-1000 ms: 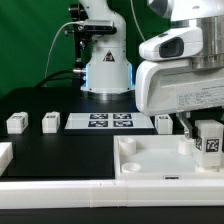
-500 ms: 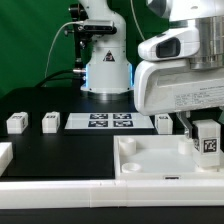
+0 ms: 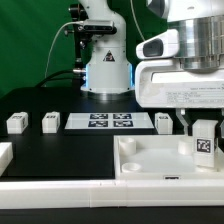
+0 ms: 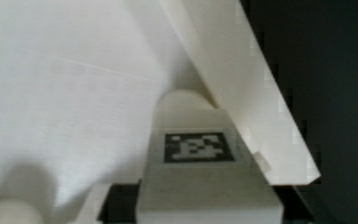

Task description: Assemble one leg

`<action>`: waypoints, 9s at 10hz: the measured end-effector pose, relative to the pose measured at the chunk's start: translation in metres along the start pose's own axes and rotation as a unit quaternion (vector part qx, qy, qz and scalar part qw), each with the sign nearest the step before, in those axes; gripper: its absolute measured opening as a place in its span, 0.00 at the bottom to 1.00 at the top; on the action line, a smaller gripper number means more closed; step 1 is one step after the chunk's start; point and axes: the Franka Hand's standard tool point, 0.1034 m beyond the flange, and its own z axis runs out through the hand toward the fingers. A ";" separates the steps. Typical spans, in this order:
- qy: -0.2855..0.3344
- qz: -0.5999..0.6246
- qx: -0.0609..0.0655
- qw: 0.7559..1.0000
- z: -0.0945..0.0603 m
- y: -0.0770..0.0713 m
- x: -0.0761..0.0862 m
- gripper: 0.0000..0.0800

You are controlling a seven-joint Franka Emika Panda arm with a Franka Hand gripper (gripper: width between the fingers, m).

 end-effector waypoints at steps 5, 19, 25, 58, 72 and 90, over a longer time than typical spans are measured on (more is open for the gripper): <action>-0.001 0.267 0.001 0.964 0.001 -0.001 -0.002 0.37; -0.002 -0.100 0.003 0.995 0.002 0.003 0.002 0.81; 0.002 -0.379 -0.006 0.925 0.002 0.004 0.003 0.81; 0.007 -0.106 -0.002 0.994 0.004 0.001 -0.003 0.81; 0.011 -0.430 -0.022 0.903 0.003 0.006 0.003 0.37; 0.003 0.390 0.004 0.921 0.005 -0.003 -0.009 0.37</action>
Offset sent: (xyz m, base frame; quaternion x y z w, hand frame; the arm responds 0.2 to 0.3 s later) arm 0.0009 0.0006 0.0004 -0.0130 0.0071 0.3069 0.9516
